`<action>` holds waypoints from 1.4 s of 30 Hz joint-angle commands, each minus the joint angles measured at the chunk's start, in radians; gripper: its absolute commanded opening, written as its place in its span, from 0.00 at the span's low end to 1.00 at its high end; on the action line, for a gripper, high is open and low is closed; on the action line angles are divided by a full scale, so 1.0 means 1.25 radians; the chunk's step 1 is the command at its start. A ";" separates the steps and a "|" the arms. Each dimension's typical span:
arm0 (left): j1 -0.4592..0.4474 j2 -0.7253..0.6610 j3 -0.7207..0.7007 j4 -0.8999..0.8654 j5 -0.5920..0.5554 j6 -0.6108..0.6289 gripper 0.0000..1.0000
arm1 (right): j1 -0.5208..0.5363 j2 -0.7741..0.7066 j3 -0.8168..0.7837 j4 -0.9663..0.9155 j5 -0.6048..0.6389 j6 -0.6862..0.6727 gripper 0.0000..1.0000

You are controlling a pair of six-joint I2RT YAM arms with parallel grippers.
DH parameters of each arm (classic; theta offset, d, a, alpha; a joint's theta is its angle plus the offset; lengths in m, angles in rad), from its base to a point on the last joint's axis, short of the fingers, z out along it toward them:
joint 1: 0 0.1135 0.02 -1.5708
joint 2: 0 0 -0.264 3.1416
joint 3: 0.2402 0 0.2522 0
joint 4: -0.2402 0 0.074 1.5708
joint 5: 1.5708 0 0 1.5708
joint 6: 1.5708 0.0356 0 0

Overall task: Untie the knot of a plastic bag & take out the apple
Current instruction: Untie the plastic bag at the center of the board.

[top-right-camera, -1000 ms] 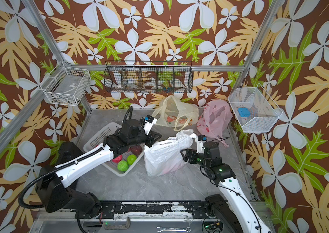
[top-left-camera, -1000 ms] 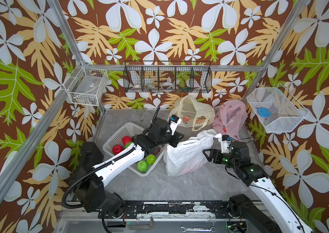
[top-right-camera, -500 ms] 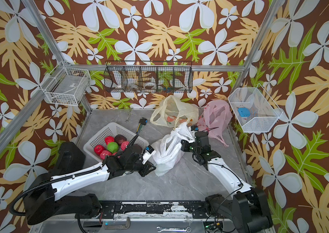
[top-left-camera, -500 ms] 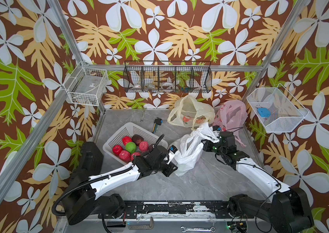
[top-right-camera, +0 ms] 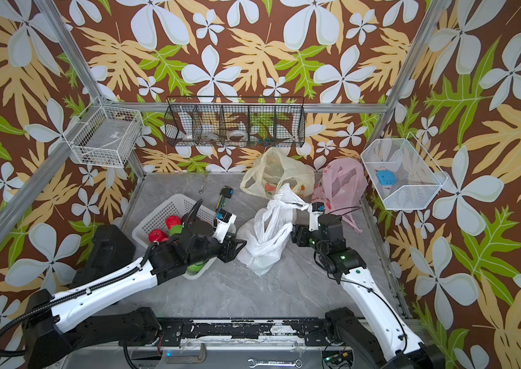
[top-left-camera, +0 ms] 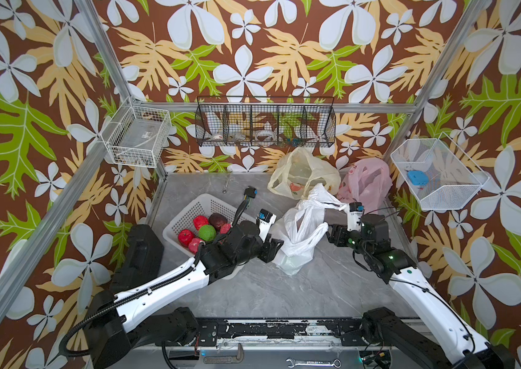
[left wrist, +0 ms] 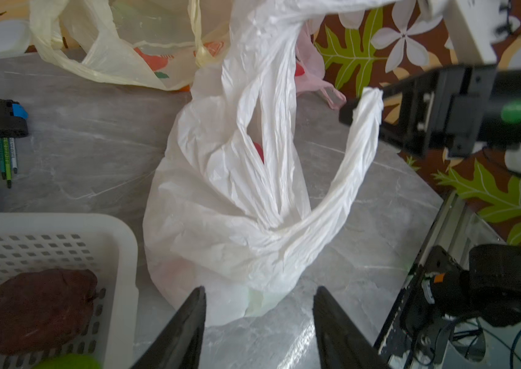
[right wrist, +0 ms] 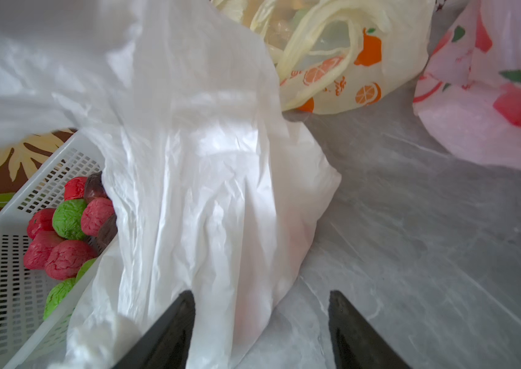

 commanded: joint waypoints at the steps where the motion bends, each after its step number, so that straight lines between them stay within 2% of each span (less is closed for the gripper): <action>1: 0.001 0.089 0.068 0.057 -0.036 -0.059 0.58 | 0.002 -0.068 -0.050 -0.004 -0.058 0.107 0.68; 7: 0.011 0.304 0.231 0.021 -0.046 -0.105 0.57 | 0.003 -0.153 -0.028 -0.032 -0.085 0.125 0.68; 12: 0.022 0.414 0.283 0.019 -0.036 -0.115 0.54 | 0.004 -0.145 0.020 -0.078 -0.070 0.105 0.68; 14: 0.023 0.438 0.291 0.018 -0.035 -0.114 0.48 | 0.004 -0.125 0.029 -0.068 -0.072 0.119 0.70; 18: 0.021 0.436 0.276 0.051 0.020 -0.112 0.16 | 0.016 -0.052 0.042 -0.008 -0.091 0.175 0.73; 21: 0.018 0.408 0.253 0.063 0.029 -0.104 0.03 | 0.059 0.019 0.077 0.013 -0.055 0.177 0.74; 23: 0.018 0.383 0.234 0.070 0.035 -0.098 0.00 | 0.101 0.073 0.116 0.006 -0.015 0.163 0.75; 28: 0.015 0.329 0.205 0.078 0.068 -0.084 0.00 | 0.182 0.222 0.183 -0.025 0.092 0.149 0.75; 31: 0.015 0.303 0.194 0.072 0.075 -0.083 0.00 | 0.188 0.280 0.180 -0.050 0.154 0.156 0.70; 34: 0.031 0.284 0.179 0.051 0.059 -0.096 0.00 | 0.188 0.279 0.137 -0.053 0.207 0.163 0.61; 39: 0.126 0.284 0.097 0.098 0.143 -0.154 0.00 | 0.185 0.192 0.035 -0.072 0.328 0.155 0.27; 42: 0.154 0.286 0.075 0.104 0.141 -0.148 0.00 | 0.157 0.142 -0.001 -0.155 0.350 0.135 0.18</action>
